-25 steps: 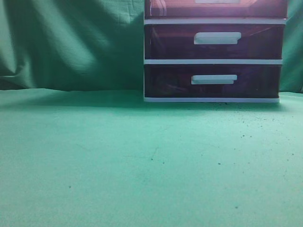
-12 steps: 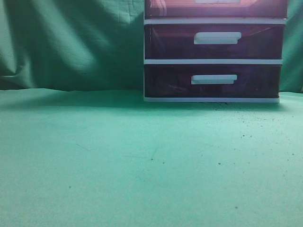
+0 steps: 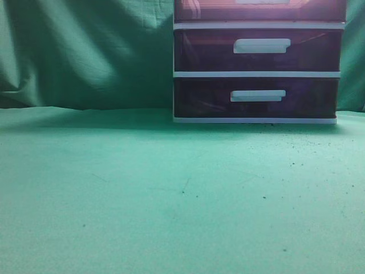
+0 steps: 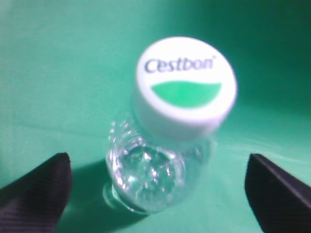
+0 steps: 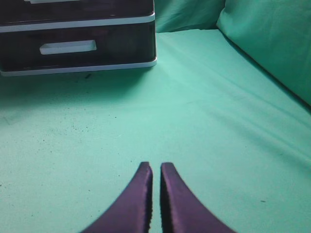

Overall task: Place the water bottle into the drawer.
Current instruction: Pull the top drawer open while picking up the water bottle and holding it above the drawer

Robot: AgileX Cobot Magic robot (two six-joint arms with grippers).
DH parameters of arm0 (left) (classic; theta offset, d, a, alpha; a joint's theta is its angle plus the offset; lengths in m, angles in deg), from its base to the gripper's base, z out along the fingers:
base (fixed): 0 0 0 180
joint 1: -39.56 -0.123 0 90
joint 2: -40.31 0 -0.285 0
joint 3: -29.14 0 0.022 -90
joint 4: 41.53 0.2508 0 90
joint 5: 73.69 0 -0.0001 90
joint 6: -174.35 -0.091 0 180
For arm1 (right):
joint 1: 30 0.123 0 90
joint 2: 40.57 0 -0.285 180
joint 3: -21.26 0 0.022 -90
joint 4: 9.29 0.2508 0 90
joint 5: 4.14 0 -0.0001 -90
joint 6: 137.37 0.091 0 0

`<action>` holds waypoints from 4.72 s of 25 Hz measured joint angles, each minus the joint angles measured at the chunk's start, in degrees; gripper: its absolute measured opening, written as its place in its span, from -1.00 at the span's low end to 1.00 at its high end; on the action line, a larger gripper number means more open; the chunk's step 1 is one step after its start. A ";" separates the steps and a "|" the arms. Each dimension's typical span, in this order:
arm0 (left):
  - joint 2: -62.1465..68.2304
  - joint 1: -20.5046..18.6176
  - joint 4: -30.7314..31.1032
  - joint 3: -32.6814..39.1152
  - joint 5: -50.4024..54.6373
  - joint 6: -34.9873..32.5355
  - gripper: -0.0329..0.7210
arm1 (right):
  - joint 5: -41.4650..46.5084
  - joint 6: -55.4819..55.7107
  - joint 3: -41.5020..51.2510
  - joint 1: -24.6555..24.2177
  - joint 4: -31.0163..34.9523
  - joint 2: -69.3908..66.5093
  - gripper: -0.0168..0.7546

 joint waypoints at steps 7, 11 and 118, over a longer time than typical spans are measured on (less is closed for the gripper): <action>4.92 0.00 0.00 -1.87 -3.62 0.14 0.28 | 0.00 0.00 0.00 0.00 0.00 0.00 -0.83; 5.11 0.00 0.49 -1.87 -5.02 0.23 -0.16 | 0.00 0.00 0.00 0.00 0.00 0.00 -0.83; -28.08 17.78 -4.40 -11.80 39.09 -11.23 -0.25 | -39.44 -63.76 -76.23 10.98 -28.45 -105.15 -0.68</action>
